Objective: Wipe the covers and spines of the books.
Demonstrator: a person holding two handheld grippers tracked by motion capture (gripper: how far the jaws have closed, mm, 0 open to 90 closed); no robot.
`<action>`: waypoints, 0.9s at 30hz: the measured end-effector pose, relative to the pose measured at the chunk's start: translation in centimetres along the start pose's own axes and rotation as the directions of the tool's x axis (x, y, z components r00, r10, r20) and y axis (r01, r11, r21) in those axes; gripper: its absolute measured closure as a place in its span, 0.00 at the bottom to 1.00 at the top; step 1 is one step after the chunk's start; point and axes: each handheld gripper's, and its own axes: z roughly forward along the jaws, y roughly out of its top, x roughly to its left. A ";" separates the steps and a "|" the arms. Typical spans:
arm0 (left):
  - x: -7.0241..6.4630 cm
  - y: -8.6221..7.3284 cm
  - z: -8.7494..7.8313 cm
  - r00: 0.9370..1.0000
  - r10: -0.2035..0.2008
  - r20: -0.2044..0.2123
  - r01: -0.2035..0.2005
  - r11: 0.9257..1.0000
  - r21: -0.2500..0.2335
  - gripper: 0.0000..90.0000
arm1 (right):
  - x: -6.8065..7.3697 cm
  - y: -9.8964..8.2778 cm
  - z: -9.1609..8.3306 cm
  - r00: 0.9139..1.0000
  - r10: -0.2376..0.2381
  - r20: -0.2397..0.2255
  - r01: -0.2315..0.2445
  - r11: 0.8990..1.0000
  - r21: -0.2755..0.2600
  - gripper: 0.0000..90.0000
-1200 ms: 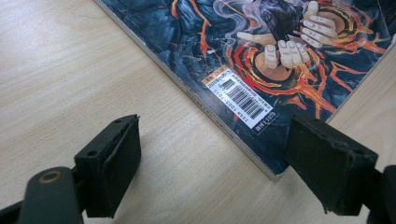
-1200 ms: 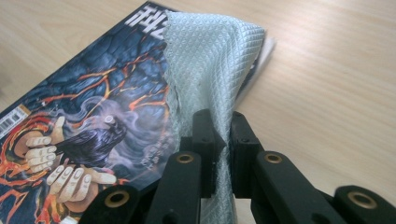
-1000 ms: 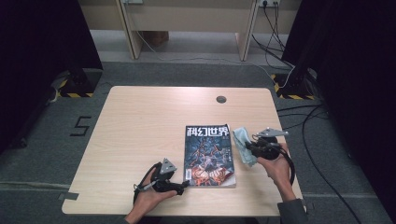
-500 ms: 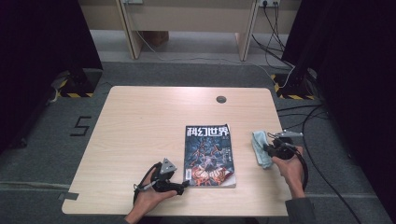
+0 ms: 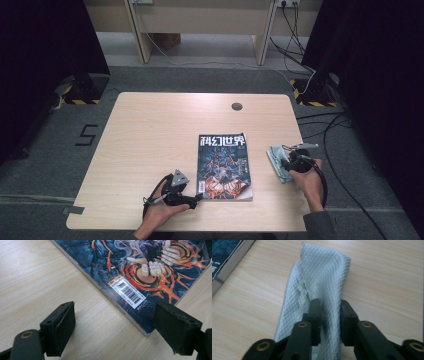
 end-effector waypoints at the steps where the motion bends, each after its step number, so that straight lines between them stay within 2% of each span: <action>1: 0.0 0.0 0.0 1.000 0.000 0.001 0.000 1.000 0.000 0.19 | 0.0 0.1 -0.2 1.000 0.016 0.004 -0.016 1.000 -0.013 0.74; 4: 0.0 0.0 0.0 1.000 0.000 0.002 0.000 1.000 0.000 0.19 | 0.3 0.8 -1.4 1.000 -0.007 0.031 0.008 0.998 -0.058 0.64; 9: 0.0 0.0 0.0 1.000 -0.003 0.000 0.003 1.000 0.001 0.19 | 1.6 1.7 -2.6 1.000 -0.026 0.008 0.027 0.993 -0.111 0.58; 10: 0.0 0.0 0.0 1.000 -0.003 0.000 0.003 1.000 0.000 0.20 | 2.2 2.0 -2.6 0.999 -0.041 -0.008 0.039 0.993 -0.112 0.57; 16: 0.0 0.0 0.0 1.000 -0.004 -0.002 0.004 1.000 0.000 0.20 | 3.7 2.3 -2.4 0.998 -0.043 -0.043 0.038 0.993 -0.115 0.50; 20: 0.0 0.0 0.0 1.000 -0.004 0.001 0.004 1.000 0.000 0.20 | 5.1 2.6 -2.0 0.995 -0.071 -0.070 0.063 0.992 -0.111 0.47; 22: 0.0 0.0 0.0 1.000 -0.006 0.001 0.006 1.000 0.001 0.20 | 5.9 2.6 -1.7 0.991 -0.099 -0.087 0.090 0.991 -0.102 0.46; 27: -0.3 0.0 -0.2 1.000 -0.003 0.026 0.003 1.000 0.009 0.21 | 8.0 2.5 -0.2 0.981 -0.127 -0.145 0.120 0.991 -0.060 0.44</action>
